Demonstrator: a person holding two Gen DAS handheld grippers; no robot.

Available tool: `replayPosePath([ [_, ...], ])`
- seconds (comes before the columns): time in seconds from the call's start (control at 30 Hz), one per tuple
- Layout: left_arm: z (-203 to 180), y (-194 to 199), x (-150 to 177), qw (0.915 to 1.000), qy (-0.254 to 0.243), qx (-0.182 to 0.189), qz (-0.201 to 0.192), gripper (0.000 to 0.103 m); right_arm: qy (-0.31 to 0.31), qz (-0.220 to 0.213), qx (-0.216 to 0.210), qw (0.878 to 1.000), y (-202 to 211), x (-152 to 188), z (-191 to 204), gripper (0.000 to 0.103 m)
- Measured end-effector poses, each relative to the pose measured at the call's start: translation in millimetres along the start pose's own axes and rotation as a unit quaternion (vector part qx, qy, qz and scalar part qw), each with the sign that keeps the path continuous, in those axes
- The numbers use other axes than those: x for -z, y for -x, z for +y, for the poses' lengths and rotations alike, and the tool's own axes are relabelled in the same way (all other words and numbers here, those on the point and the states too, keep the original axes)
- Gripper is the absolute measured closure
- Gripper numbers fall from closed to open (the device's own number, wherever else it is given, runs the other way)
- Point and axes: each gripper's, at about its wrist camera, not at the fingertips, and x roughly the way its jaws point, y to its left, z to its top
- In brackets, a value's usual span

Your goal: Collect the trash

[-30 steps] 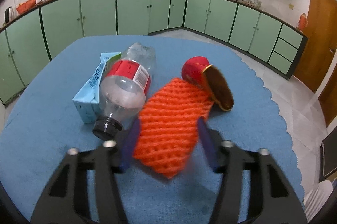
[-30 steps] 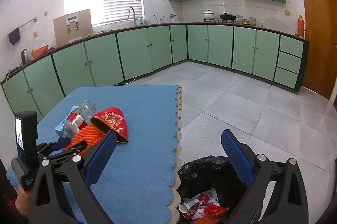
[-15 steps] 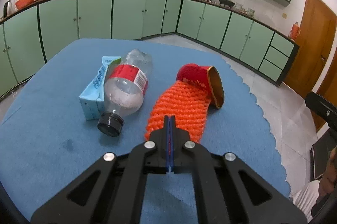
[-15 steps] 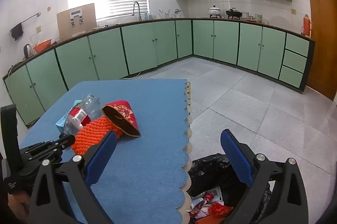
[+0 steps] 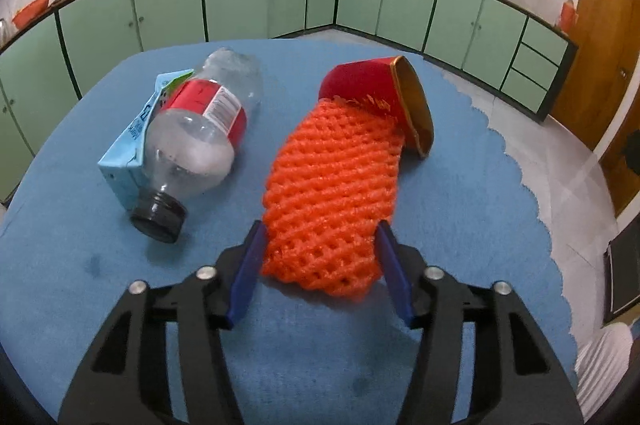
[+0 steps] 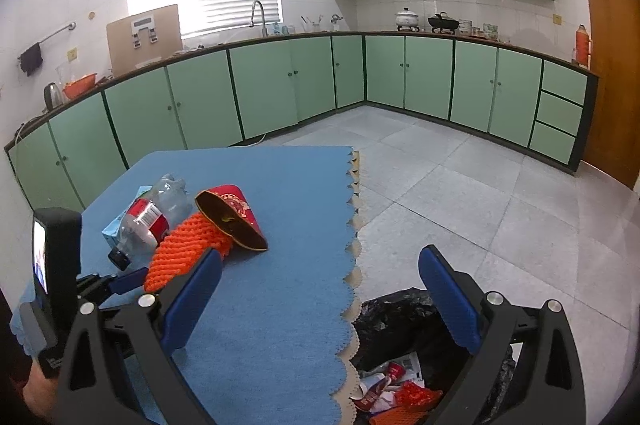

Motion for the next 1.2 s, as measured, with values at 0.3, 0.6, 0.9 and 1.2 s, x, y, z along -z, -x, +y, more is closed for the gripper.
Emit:
replayPosePath([
  [0.3,2,12,0,0.9996,0.012,0.011,-0.025,0.092,-0.008,0.005,-0.003,1.0,-3,3,-2,0.008],
  [0.6,23,58,-17,0.9937,0.036,-0.019,-0.104,0.092,0.002,-0.003,-0.024,1.0,-14,-9,17,0.009],
  [0.9,45,60,-27,0.9886,0.054,-0.073,-0.12,0.092,0.027,0.025,-0.058,0.998,-53,-9,58,0.009],
  [1.2,61,53,-40,0.9862,0.068,-0.082,-0.127,0.092,0.033,0.05,-0.031,0.998,-97,-18,79,0.013],
])
